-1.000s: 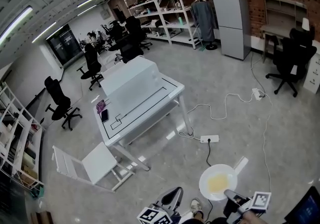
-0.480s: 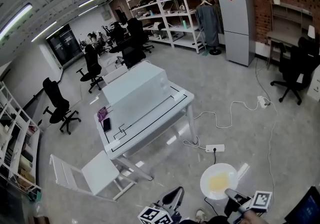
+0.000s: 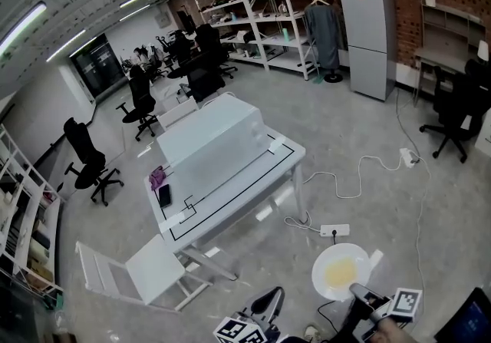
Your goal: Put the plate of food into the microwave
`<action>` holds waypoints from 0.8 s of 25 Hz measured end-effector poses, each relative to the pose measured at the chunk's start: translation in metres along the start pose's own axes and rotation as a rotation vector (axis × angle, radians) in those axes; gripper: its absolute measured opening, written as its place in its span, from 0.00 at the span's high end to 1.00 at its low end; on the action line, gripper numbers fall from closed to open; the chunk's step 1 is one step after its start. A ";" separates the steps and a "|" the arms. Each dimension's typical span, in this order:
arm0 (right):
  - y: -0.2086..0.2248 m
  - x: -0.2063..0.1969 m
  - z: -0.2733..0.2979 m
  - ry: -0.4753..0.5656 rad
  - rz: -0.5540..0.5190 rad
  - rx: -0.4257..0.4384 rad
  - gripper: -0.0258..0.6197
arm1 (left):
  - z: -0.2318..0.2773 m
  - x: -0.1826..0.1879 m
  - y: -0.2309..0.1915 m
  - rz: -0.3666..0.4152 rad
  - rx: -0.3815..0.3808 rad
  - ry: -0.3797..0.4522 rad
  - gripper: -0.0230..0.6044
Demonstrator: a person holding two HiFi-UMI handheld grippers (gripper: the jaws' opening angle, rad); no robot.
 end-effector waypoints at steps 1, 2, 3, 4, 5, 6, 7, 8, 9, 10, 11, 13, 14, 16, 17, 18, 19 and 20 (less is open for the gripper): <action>0.001 0.003 0.004 -0.001 0.004 0.002 0.95 | 0.003 0.001 -0.002 -0.002 0.004 -0.001 0.96; 0.002 0.007 0.009 -0.002 0.011 0.005 0.95 | 0.006 0.002 -0.005 -0.003 0.009 -0.002 0.96; 0.004 0.011 0.013 -0.003 0.019 0.006 0.95 | 0.011 0.003 -0.007 -0.005 0.015 -0.002 0.96; 0.005 0.016 0.018 -0.007 0.025 0.008 0.95 | 0.015 0.005 -0.009 -0.005 0.022 -0.001 0.96; 0.007 0.022 0.023 -0.012 0.029 0.009 0.95 | 0.020 0.006 -0.011 -0.004 0.029 0.002 0.96; 0.009 0.028 0.027 -0.018 0.031 0.010 0.95 | 0.026 0.008 -0.013 -0.002 0.037 0.004 0.96; 0.010 0.035 0.032 -0.024 0.031 0.013 0.95 | 0.032 0.010 -0.015 -0.002 0.044 0.006 0.96; 0.011 0.041 0.037 -0.031 0.030 0.017 0.95 | 0.038 0.012 -0.017 -0.002 0.053 0.007 0.96; 0.011 0.048 0.042 -0.040 0.029 0.023 0.95 | 0.044 0.013 -0.018 -0.002 0.062 0.008 0.96; 0.011 0.054 0.047 -0.049 0.029 0.027 0.95 | 0.050 0.015 -0.019 -0.001 0.071 0.011 0.96; 0.011 0.059 0.053 -0.058 0.031 0.030 0.95 | 0.055 0.018 -0.021 0.001 0.079 0.014 0.96; 0.010 0.074 0.063 -0.077 0.037 0.034 0.95 | 0.070 0.024 -0.022 0.003 0.094 0.020 0.96; 0.011 0.084 0.069 -0.087 0.037 0.034 0.95 | 0.079 0.028 -0.024 0.004 0.103 0.024 0.96; 0.014 0.107 0.082 -0.110 0.033 0.030 0.95 | 0.101 0.035 -0.027 0.006 0.127 0.032 0.96; 0.016 0.119 0.088 -0.121 0.031 0.030 0.95 | 0.112 0.038 -0.029 0.007 0.140 0.036 0.96; 0.018 0.130 0.094 -0.133 0.030 0.033 0.95 | 0.123 0.040 -0.030 0.007 0.154 0.039 0.96; 0.019 0.140 0.100 -0.145 0.031 0.036 0.95 | 0.133 0.042 -0.032 0.008 0.167 0.043 0.96; 0.019 0.149 0.105 -0.157 0.031 0.036 0.95 | 0.142 0.045 -0.033 0.010 0.178 0.048 0.96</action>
Point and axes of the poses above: the fingertips, and each gripper's own axes: z forward along the fingers, y to its right, x out of its top, the point moved 8 cm from there along -z, backward along the fingers, and after that the axes turned 3 degrees about -z, right-handed, at the moved point
